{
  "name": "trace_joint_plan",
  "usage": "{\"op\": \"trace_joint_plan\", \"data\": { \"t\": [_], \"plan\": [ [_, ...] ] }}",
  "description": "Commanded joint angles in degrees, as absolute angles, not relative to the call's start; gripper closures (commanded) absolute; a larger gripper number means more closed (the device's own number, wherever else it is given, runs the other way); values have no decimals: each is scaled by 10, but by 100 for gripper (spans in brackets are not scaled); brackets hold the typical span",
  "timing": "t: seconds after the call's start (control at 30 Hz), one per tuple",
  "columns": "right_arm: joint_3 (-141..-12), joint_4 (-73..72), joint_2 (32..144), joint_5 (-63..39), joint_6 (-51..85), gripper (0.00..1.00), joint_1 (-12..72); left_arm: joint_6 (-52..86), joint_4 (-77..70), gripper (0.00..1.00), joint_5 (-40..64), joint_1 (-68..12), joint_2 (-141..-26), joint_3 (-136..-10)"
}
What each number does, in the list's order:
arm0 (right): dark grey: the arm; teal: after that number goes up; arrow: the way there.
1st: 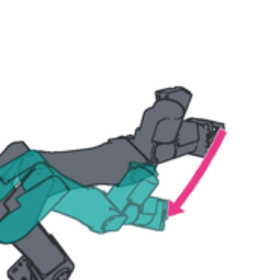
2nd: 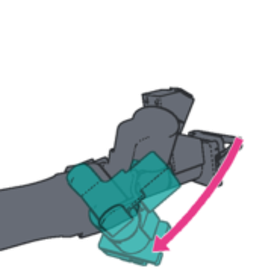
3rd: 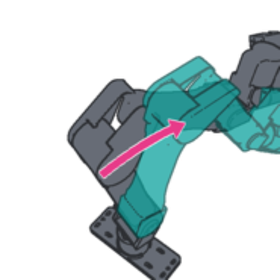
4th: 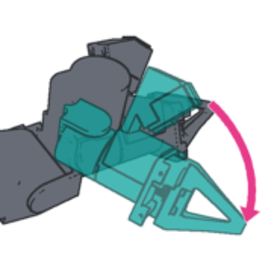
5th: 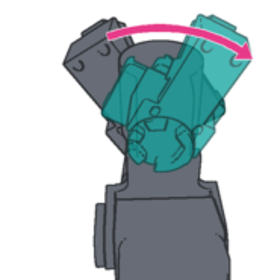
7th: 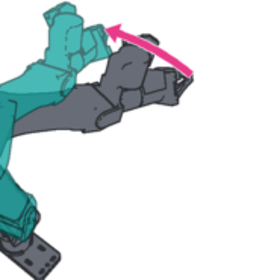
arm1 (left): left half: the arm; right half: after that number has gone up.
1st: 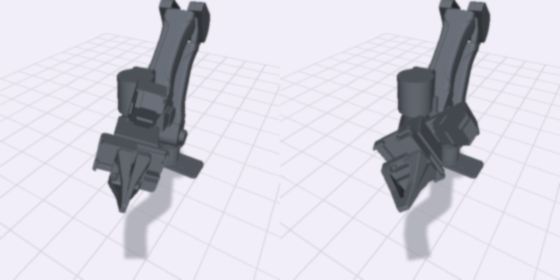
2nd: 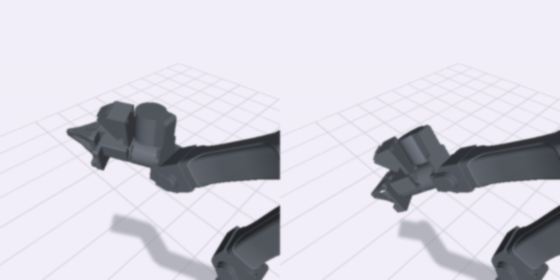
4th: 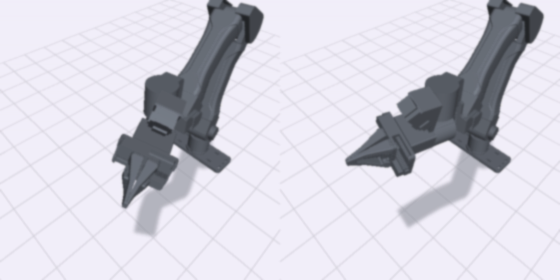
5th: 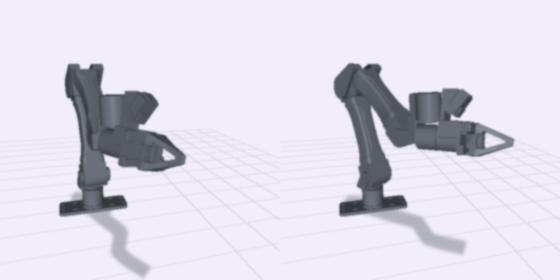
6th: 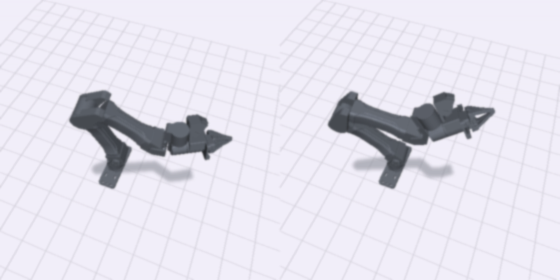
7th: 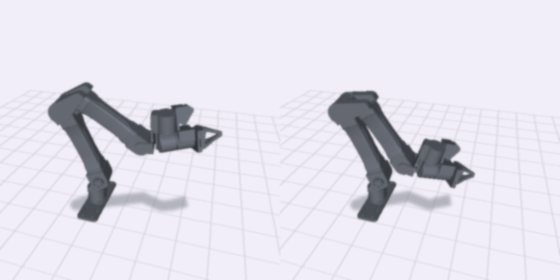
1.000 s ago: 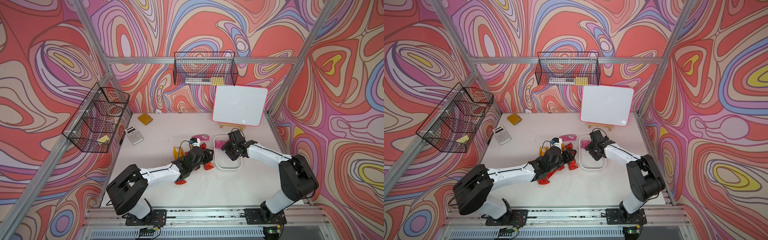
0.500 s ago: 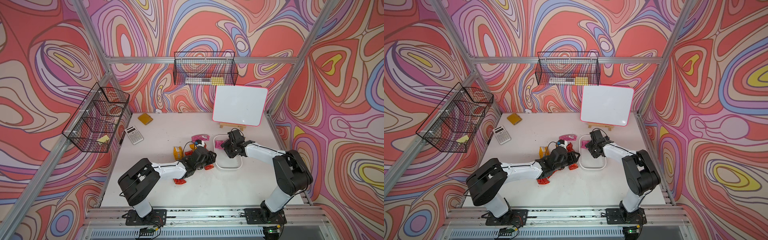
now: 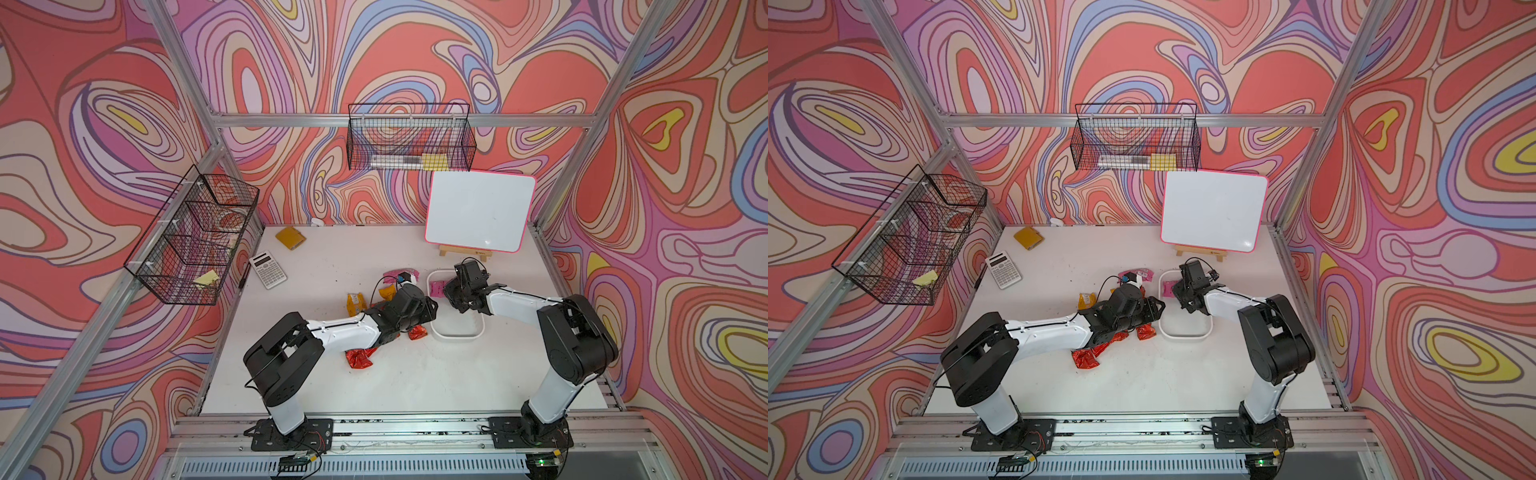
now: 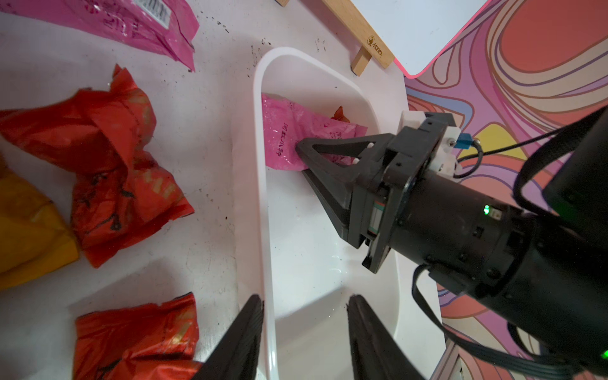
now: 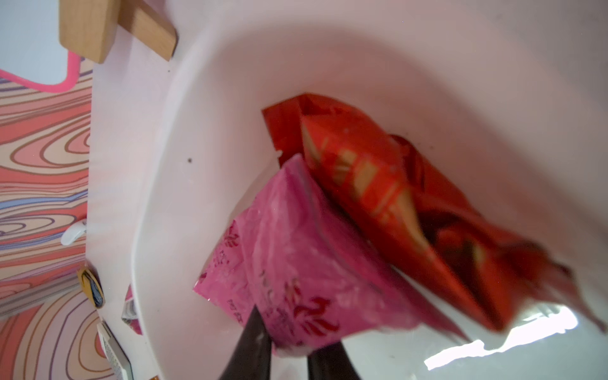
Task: Take the tea bags out of the storage box
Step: Pick up the tea bag from the storage box, then adjust the storage box at the center of the board.
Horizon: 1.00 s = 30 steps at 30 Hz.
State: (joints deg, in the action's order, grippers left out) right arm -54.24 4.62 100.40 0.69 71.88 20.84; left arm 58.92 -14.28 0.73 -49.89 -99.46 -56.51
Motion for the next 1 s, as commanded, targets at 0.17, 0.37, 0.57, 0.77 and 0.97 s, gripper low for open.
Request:
{"op": "trace_joint_plan", "data": {
  "t": [0.17, 0.37, 0.57, 0.77, 0.97],
  "plan": [
    [-503, 44, 965, 11, 712, 100, 205, 577, -144, 54, 17, -500, -1018, -576],
    [-487, 77, 900, 11, 697, 100, 205, 571, -123, 54, 24, -501, -1030, -588],
    [-468, 141, 809, 56, 672, 100, 205, 557, -92, 61, 53, -501, -1066, -624],
    [-450, 205, 723, 97, 653, 100, 205, 543, -80, 76, 63, -506, -1089, -651],
    [-447, 254, 666, 126, 625, 100, 205, 537, -75, 80, 74, -512, -1111, -678]
  ]
}}
